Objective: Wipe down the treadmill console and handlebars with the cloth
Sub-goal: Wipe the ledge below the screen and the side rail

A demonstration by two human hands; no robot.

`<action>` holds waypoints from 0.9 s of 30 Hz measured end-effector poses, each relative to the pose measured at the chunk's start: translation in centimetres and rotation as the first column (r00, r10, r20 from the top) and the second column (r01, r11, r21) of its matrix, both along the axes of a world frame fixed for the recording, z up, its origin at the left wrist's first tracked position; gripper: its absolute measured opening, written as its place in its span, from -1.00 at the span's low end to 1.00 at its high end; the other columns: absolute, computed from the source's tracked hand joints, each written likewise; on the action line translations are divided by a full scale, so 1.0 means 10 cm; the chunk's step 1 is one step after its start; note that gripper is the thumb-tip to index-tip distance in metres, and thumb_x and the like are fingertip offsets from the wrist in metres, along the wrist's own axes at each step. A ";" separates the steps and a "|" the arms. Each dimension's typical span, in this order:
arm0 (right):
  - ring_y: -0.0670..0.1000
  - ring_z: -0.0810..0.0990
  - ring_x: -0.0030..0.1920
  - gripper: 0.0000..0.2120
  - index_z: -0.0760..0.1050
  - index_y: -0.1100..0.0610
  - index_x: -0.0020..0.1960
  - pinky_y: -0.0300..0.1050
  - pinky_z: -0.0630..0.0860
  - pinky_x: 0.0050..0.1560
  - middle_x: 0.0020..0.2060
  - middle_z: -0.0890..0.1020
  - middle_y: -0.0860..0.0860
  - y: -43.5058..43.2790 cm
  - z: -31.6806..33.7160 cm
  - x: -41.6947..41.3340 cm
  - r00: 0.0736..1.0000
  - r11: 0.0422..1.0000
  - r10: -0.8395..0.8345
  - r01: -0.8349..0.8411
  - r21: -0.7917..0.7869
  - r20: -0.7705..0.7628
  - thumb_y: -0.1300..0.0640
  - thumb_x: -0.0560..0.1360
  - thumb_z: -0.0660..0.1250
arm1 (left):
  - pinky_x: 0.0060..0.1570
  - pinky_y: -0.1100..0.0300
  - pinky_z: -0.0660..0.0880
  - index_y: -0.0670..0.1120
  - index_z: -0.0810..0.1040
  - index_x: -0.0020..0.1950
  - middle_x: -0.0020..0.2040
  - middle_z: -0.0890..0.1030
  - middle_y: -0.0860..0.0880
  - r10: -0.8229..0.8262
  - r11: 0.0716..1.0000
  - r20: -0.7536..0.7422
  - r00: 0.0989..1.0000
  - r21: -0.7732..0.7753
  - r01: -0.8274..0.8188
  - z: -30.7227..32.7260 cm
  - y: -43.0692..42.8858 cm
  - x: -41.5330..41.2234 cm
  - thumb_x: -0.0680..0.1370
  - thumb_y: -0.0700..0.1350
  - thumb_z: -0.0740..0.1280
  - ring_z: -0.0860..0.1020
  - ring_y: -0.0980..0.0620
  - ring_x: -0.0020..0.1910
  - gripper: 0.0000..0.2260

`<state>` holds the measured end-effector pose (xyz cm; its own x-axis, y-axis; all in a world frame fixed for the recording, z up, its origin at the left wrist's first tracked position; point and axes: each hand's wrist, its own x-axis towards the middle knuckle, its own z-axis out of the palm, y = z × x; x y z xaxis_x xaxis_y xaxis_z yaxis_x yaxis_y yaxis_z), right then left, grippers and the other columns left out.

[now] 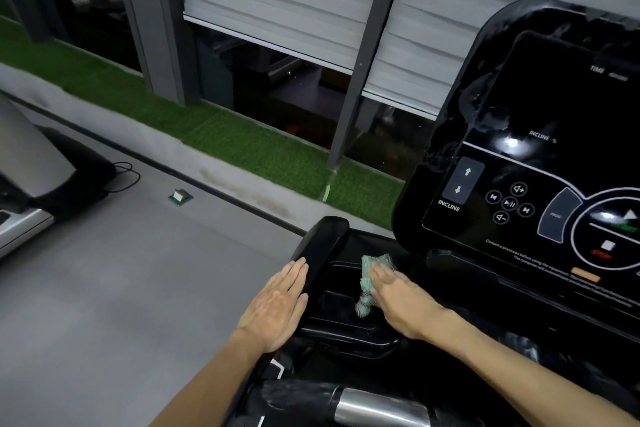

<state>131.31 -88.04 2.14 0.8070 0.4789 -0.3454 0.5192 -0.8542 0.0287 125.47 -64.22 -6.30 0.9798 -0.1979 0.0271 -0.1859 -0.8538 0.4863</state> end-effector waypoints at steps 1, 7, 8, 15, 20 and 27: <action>0.07 0.11 0.53 -0.54 0.07 0.26 0.52 -0.14 0.00 0.49 0.52 0.17 0.14 -0.02 0.02 -0.06 1.000 0.999 0.008 -0.007 0.037 -0.023 0.10 0.68 -0.06 | 0.45 0.33 -0.33 -0.06 -0.11 0.61 0.58 -0.17 0.10 -0.001 1.000 -0.001 1.000 0.001 0.001 0.00 0.00 0.00 0.50 0.21 -0.36 -0.18 0.18 0.57 -0.29; 0.04 0.39 0.36 -0.62 0.36 0.17 0.36 -0.14 0.26 0.39 0.33 0.46 0.04 -0.01 0.02 -0.26 0.988 0.986 0.114 -0.101 0.130 -0.100 0.03 0.68 -0.04 | 0.44 0.33 -0.34 -0.08 -0.11 0.62 0.61 -0.13 0.06 0.000 1.000 0.003 1.000 0.020 0.000 0.01 -0.01 0.00 0.49 0.23 -0.38 -0.21 0.20 0.54 -0.26; 0.04 0.41 0.34 -0.62 0.37 0.15 0.36 -0.08 0.32 0.35 0.31 0.47 0.02 -0.01 0.03 -0.26 0.987 0.984 0.122 -0.106 0.145 -0.106 0.01 0.68 -0.03 | 0.44 0.34 -0.34 -0.08 -0.11 0.62 0.61 -0.13 0.06 -0.003 1.000 0.003 1.000 0.027 0.002 0.01 -0.01 0.01 0.48 0.26 -0.40 -0.22 0.21 0.53 -0.24; -0.12 0.43 0.23 -0.72 0.43 0.09 0.32 -0.26 0.36 0.25 0.20 0.51 -0.09 0.07 0.06 -0.36 0.956 0.894 0.282 -0.232 0.384 -0.077 0.09 0.65 0.11 | 0.49 0.30 -0.27 -0.09 -0.07 0.62 0.62 -0.08 0.04 -0.008 0.999 -0.006 1.000 0.044 0.009 -0.04 0.00 0.02 0.51 0.32 -0.40 -0.16 0.17 0.56 -0.21; -0.10 0.44 0.10 -0.85 0.47 0.07 0.12 -0.26 0.41 0.14 0.03 0.52 -0.07 -0.27 0.23 -0.39 0.920 0.875 0.392 -0.369 0.313 -0.009 0.17 0.64 0.14 | 0.46 0.33 -0.30 -0.09 -0.10 0.61 0.59 -0.15 0.07 -0.014 0.999 -0.013 1.000 0.048 0.015 -0.04 0.01 0.01 0.41 0.41 -0.51 -0.20 0.19 0.55 -0.08; -0.16 0.40 0.26 -0.77 0.43 0.04 0.12 -0.24 0.40 0.23 0.16 0.46 -0.15 -0.95 0.31 -0.51 0.941 0.920 0.337 -0.335 0.204 0.027 0.29 0.57 0.14 | 0.56 0.14 -0.08 -0.11 -0.11 0.59 0.60 -0.13 0.01 -0.017 0.999 0.323 0.946 -0.033 0.029 0.71 -0.40 0.37 0.64 0.20 -0.21 -0.10 0.07 0.60 -0.40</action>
<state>126.17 -97.59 5.27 0.5840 0.7818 -0.2186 0.7759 -0.6167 -0.1327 129.14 -68.27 0.79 0.9127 -0.2128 0.3487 -0.3572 -0.8300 0.4284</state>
